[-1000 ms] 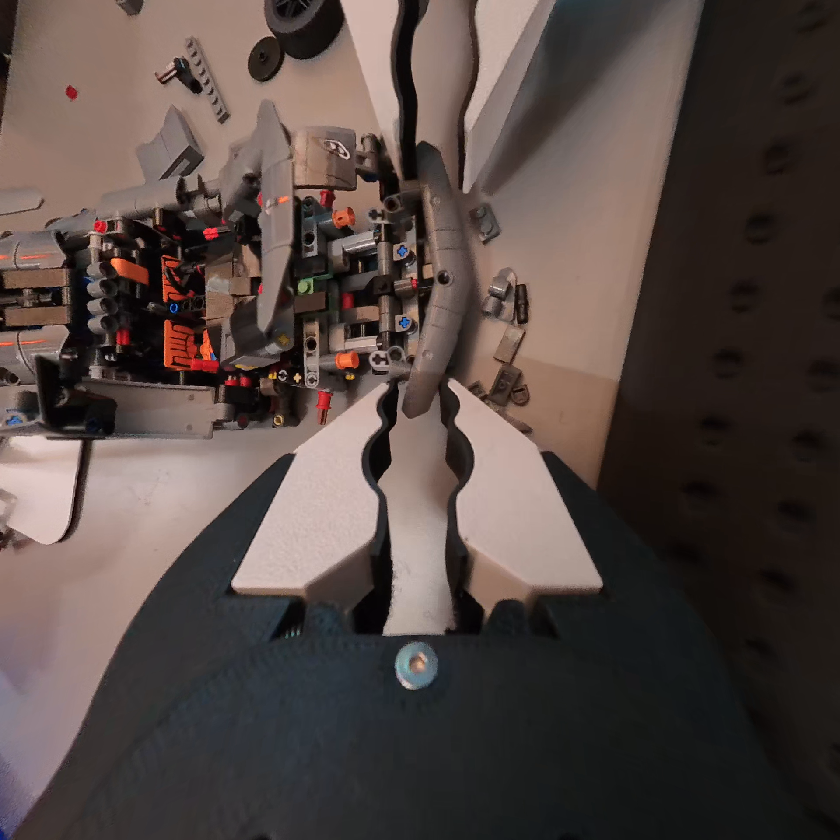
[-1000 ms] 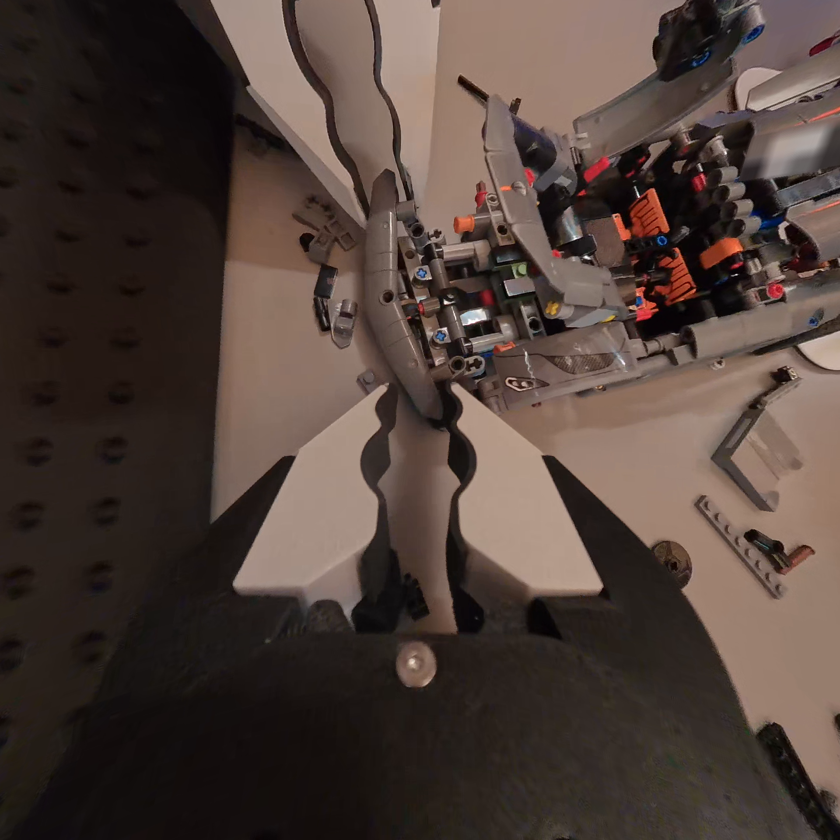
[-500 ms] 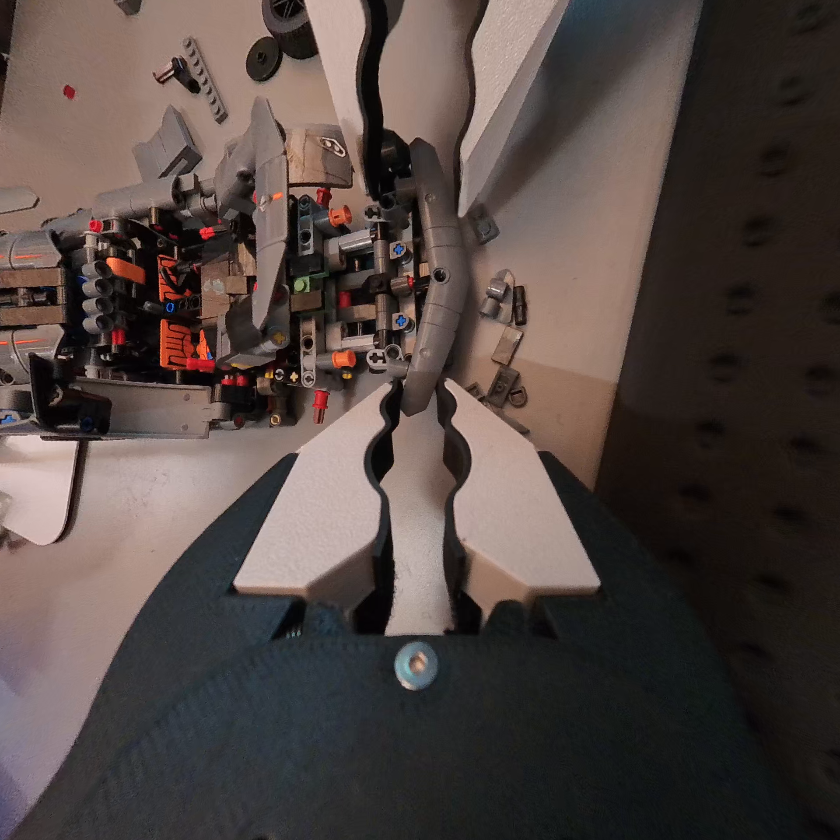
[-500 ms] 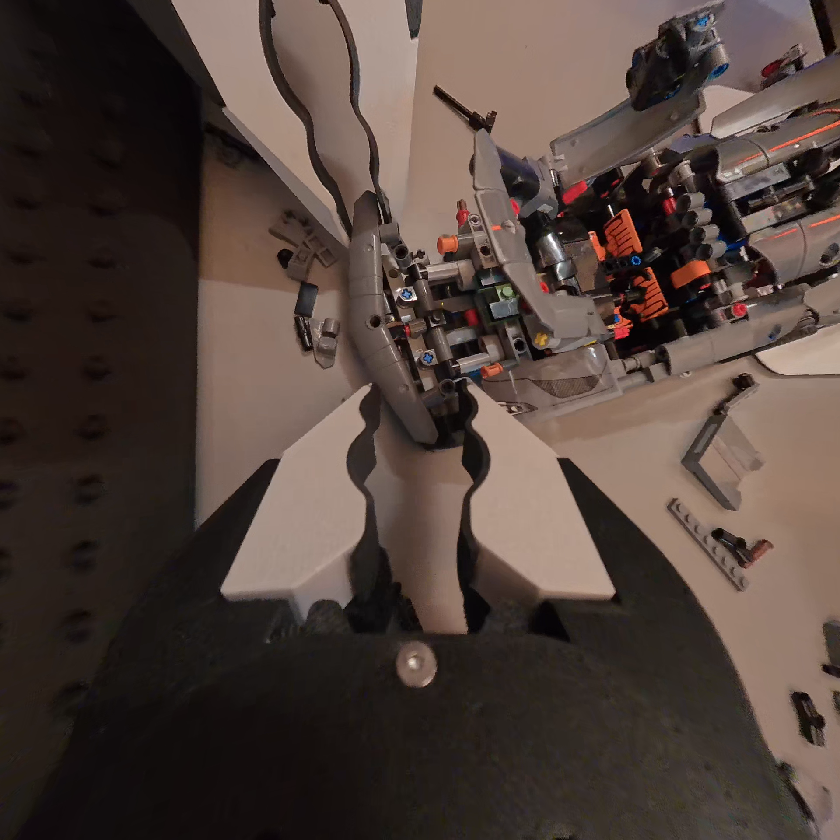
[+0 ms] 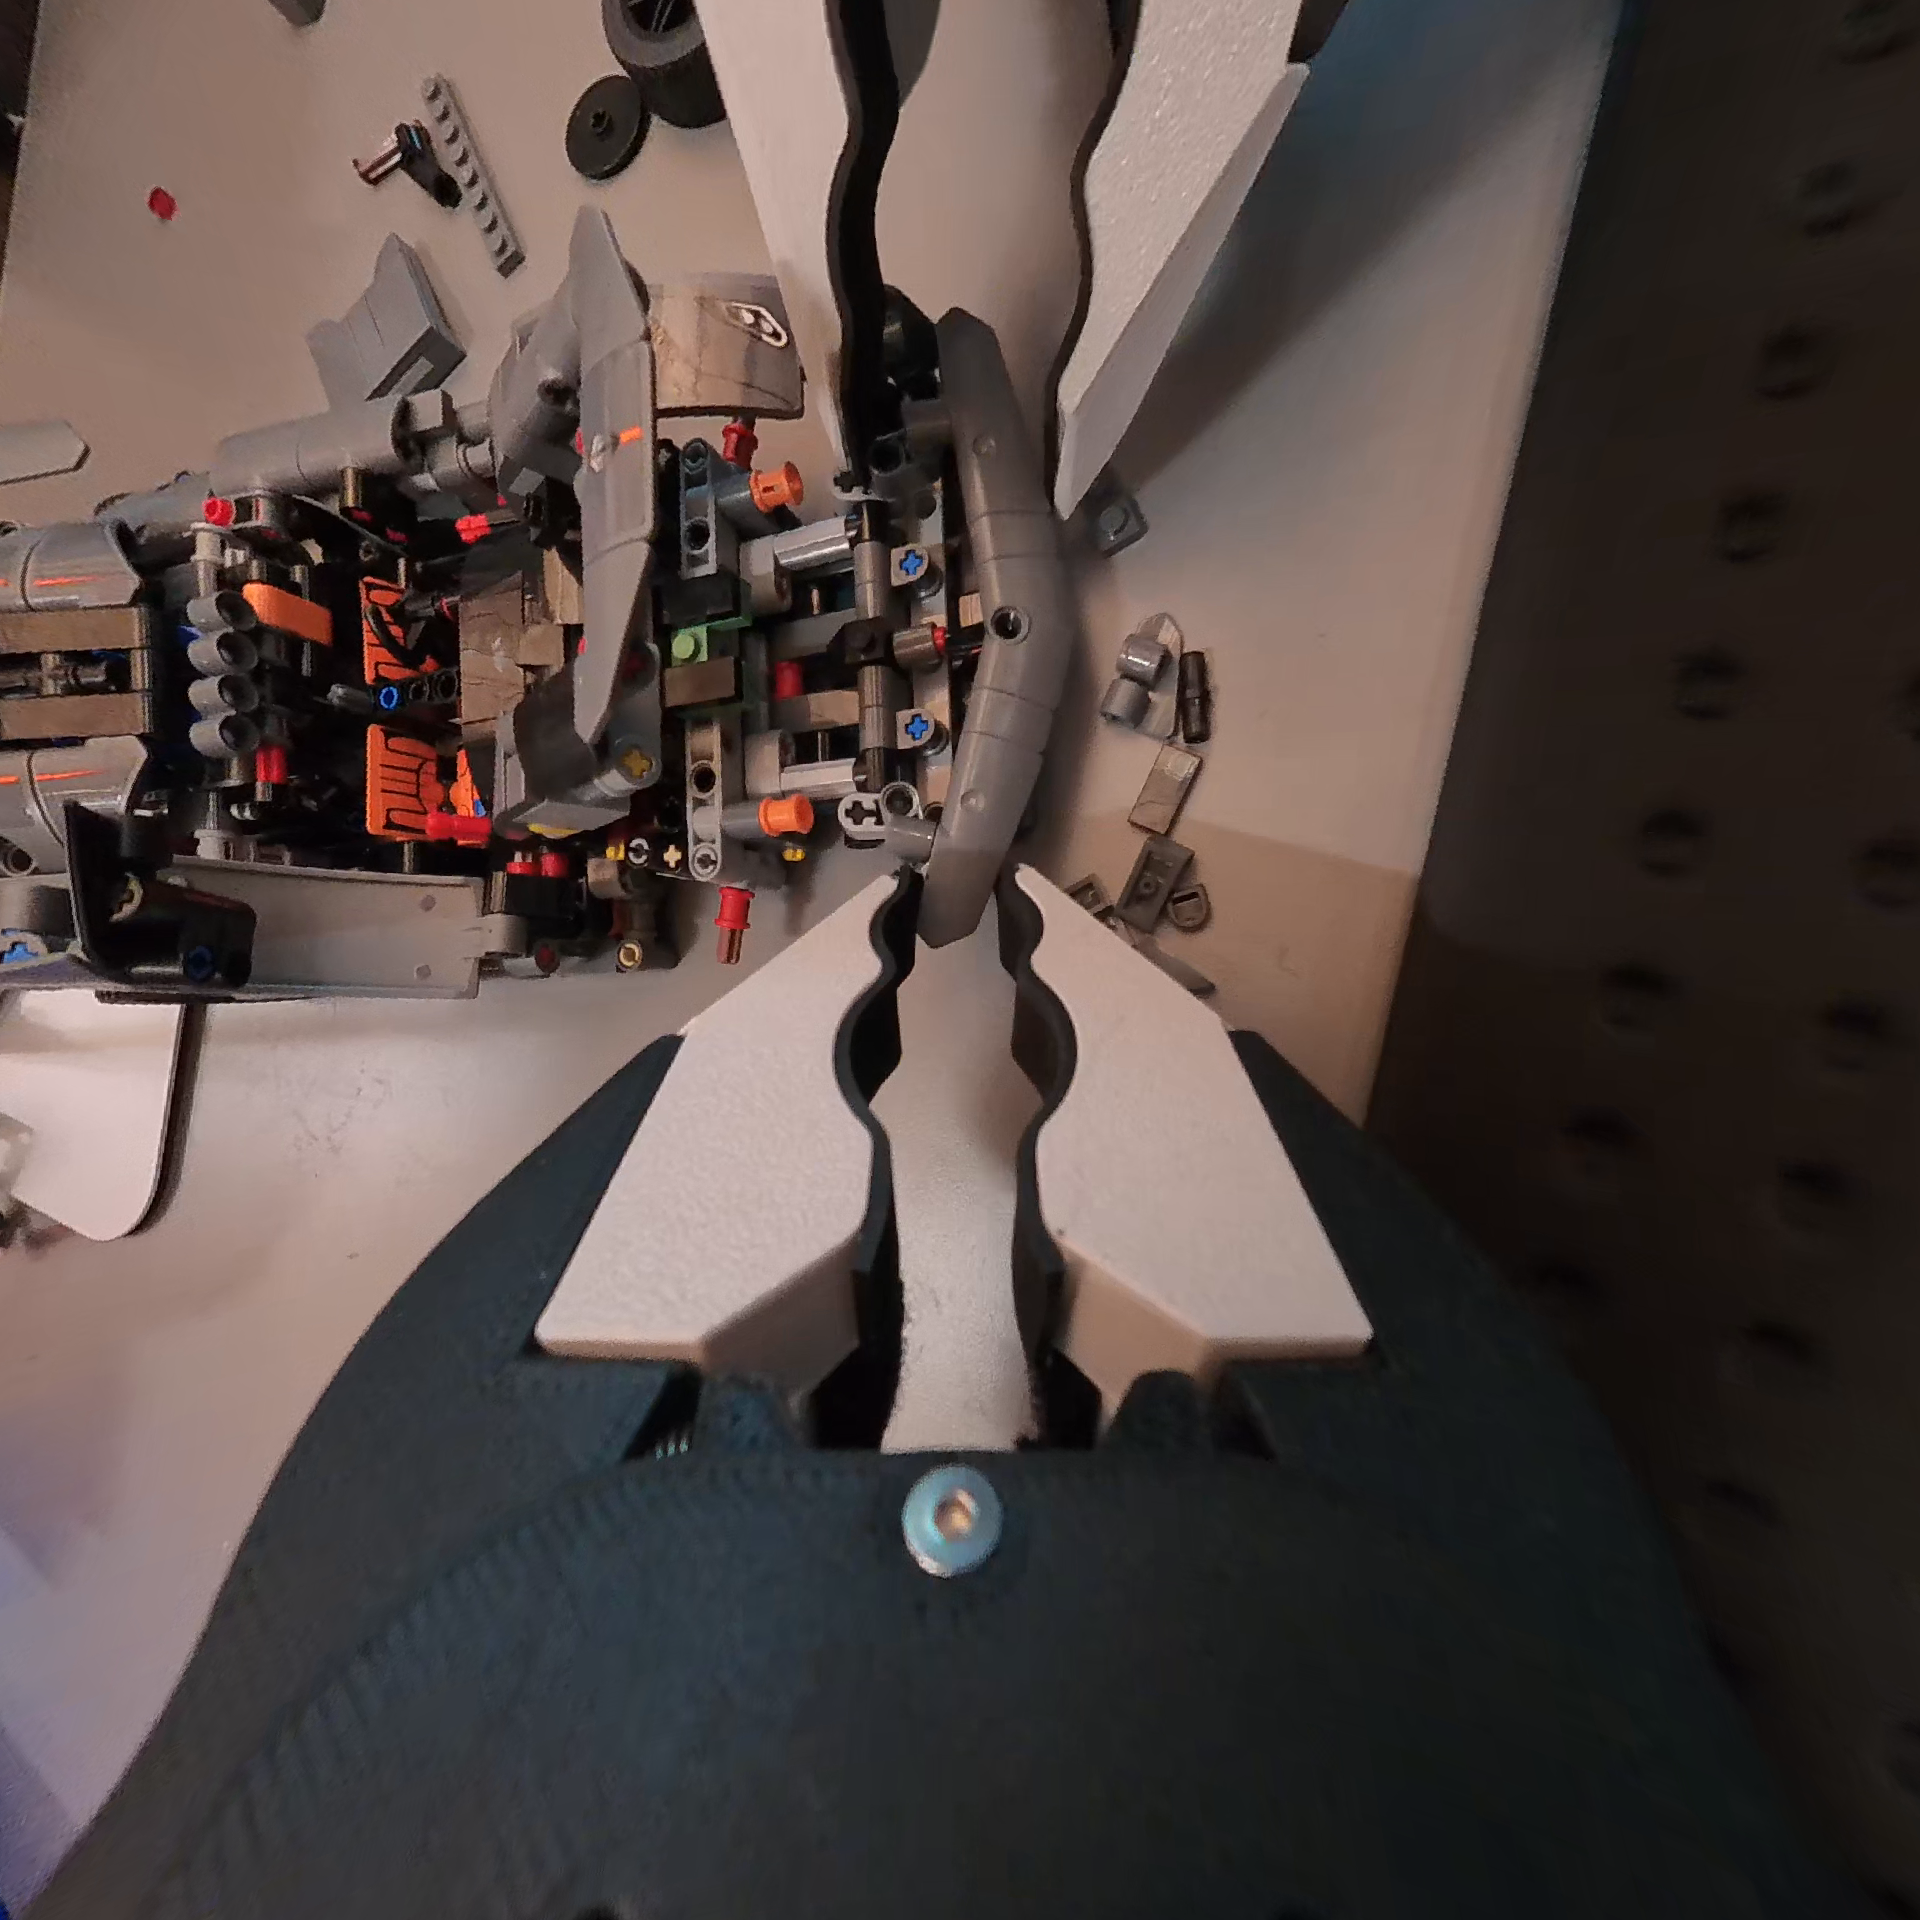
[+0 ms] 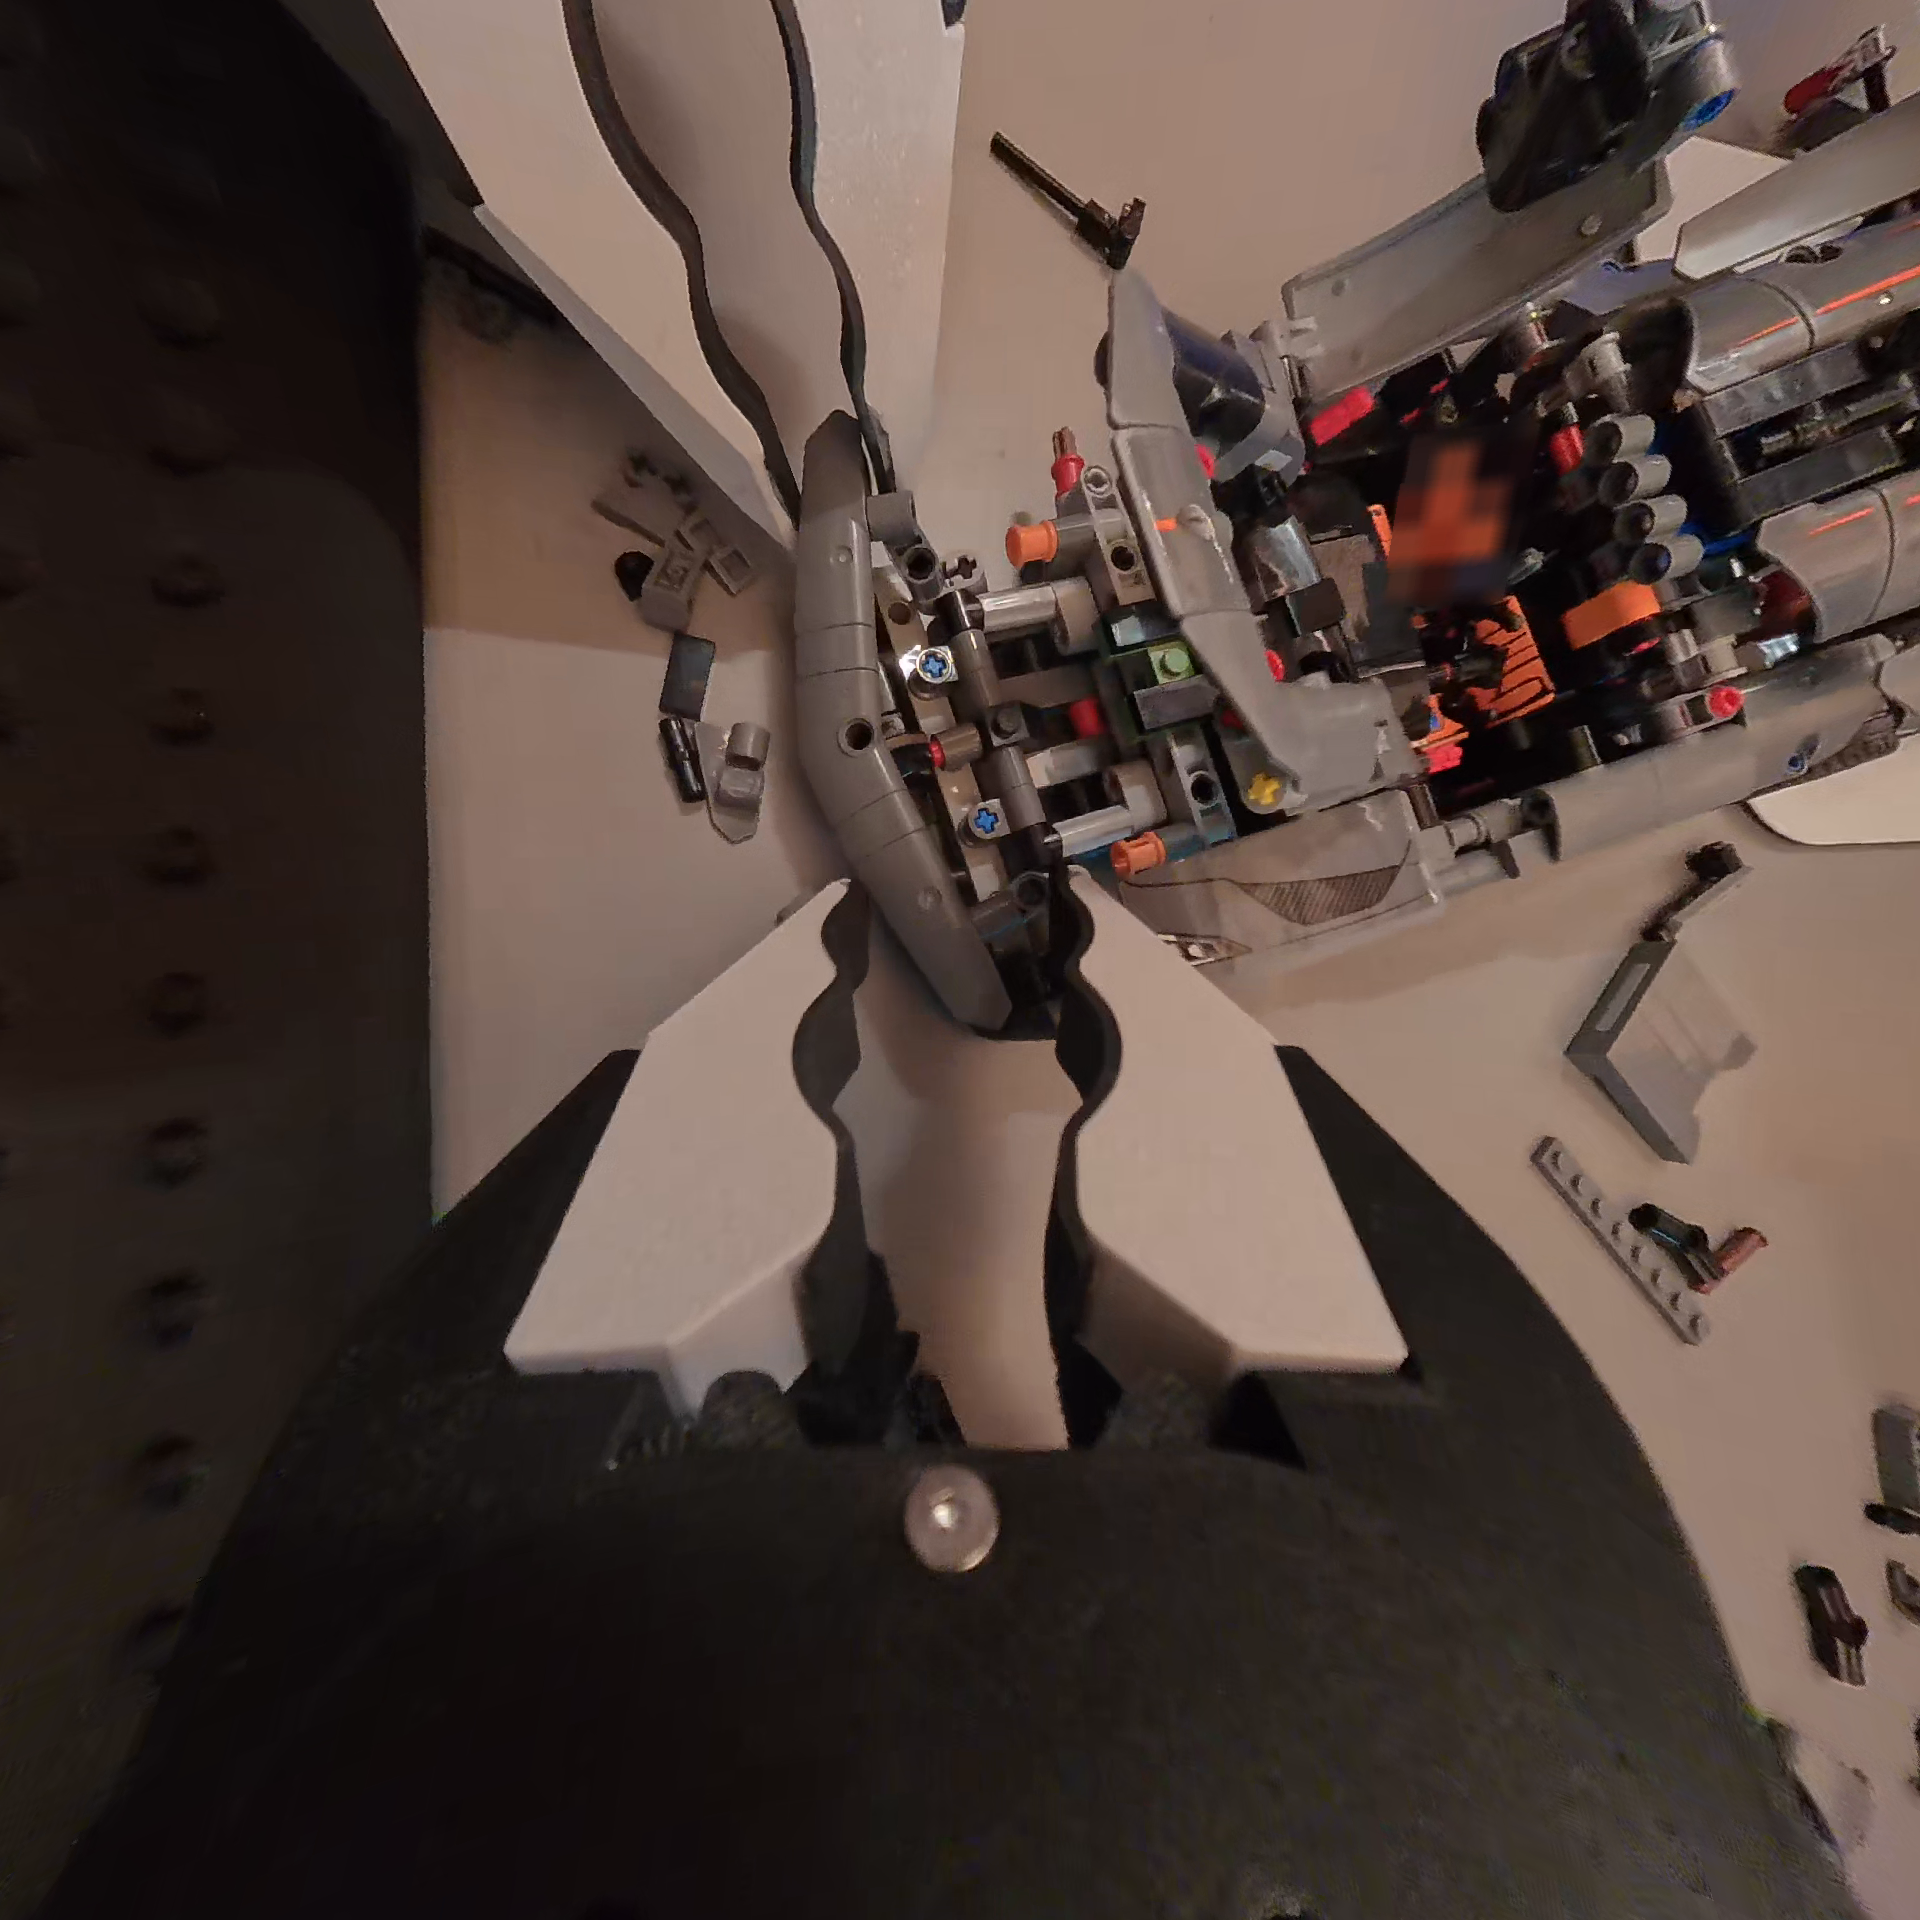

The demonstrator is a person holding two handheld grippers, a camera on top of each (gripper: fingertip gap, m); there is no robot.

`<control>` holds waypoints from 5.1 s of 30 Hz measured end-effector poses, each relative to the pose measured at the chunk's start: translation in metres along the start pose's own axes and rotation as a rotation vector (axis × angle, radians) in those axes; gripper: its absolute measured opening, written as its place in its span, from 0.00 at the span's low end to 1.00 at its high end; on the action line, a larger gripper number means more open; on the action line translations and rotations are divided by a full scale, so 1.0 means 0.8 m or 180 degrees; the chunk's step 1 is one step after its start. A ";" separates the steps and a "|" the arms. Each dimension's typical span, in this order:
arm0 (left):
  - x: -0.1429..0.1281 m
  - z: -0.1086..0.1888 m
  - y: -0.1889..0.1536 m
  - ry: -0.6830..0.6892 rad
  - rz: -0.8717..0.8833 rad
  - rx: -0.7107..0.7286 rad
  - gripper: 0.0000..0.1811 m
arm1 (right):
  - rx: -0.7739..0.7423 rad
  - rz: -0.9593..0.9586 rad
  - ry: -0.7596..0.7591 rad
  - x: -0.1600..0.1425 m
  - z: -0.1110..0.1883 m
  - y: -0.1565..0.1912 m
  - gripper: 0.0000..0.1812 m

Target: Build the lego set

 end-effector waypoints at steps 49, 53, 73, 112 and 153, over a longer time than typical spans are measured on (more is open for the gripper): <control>-0.002 -0.001 0.001 0.0040 0.0034 0.0010 0.07 | 0.0216 -0.0079 -0.0152 0.002 -0.001 0.004 0.16; -0.002 -0.001 0.001 0.0042 0.0034 0.0007 0.07 | 0.0227 -0.0070 -0.0142 0.002 -0.002 0.004 0.15; -0.005 0.003 0.003 0.0076 0.0016 -0.0043 0.16 | 0.0229 0.0005 -0.0150 0.005 -0.003 0.005 0.15; 0.009 -0.003 0.001 -0.0131 -0.0296 0.0133 0.13 | 0.0275 -0.0030 -0.0189 0.005 -0.002 0.004 0.15; 0.008 -0.001 0.001 -0.0275 -0.0186 -0.0119 0.13 | 0.0347 -0.0037 -0.0227 0.006 0.000 0.004 0.16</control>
Point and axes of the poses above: each gripper's, where its closed fingertips meet, z back along the fingers, x out of its top, y = z × x across the jaws, the point moved 3 cm from there along z, back along the fingers, and after that the axes turned 5 degrees about -z, right-handed, at the moved point
